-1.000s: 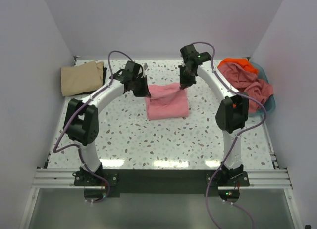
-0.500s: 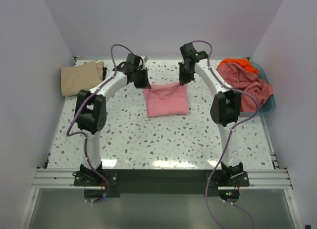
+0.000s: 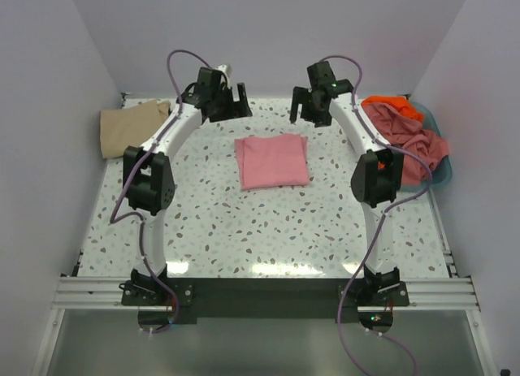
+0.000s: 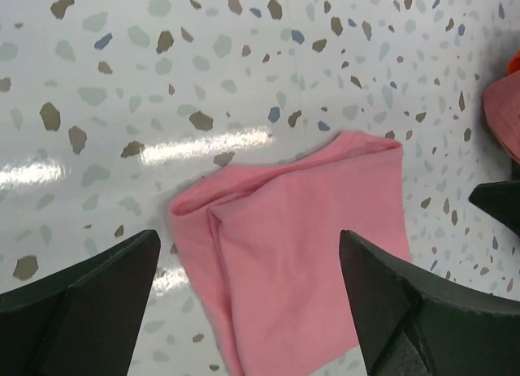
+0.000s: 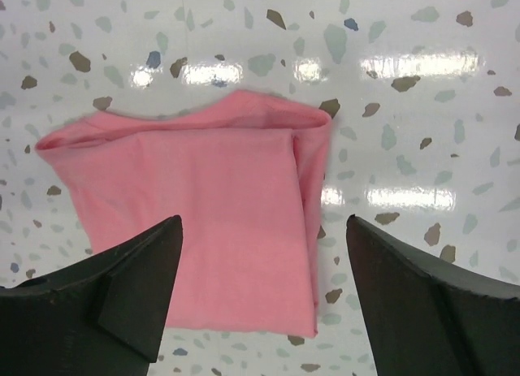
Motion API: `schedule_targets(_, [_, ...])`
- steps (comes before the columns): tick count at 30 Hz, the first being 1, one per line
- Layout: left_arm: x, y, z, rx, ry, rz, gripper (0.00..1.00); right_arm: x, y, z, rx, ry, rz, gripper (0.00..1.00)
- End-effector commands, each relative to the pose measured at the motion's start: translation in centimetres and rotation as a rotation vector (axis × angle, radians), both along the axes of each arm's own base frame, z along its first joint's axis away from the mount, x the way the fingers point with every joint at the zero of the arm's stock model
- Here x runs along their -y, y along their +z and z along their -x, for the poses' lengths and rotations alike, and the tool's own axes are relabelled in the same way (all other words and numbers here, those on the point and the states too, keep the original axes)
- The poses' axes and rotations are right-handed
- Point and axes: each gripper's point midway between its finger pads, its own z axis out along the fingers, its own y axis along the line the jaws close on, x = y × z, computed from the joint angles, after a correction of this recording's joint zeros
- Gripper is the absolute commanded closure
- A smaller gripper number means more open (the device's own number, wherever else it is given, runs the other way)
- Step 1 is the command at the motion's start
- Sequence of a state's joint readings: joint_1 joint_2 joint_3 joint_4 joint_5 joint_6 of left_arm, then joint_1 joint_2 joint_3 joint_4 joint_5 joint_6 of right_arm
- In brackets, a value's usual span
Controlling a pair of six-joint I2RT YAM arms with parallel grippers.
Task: Fold and stack the t-shirts
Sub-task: Fold the tshirt, then neatly place the folded tshirt to the corner
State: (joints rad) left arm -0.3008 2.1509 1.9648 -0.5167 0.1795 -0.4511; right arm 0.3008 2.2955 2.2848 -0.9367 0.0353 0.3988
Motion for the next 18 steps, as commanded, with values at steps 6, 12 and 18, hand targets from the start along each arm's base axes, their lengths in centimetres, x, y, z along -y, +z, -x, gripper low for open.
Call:
schedule_targets(6, [-1.4, -0.9, 5.0, -0.017, -0.006, 0.025, 0.02, 0.0, 4.3, 4.8, 0.066, 0.059, -0.077, 0.18])
schedule_targets(12, [-0.4, -2.9, 8.3, -0.033, -0.059, 0.124, 0.0, -1.5, 1.1, 7.1, -0.007, 0.079, -0.137, 0.2])
schedule_targets(18, [0.0, -3.8, 10.0, -0.029, -0.076, 0.192, 0.0, -2.0, -1.0, 7.4, -0.056, 0.09, -0.108, 0.2])
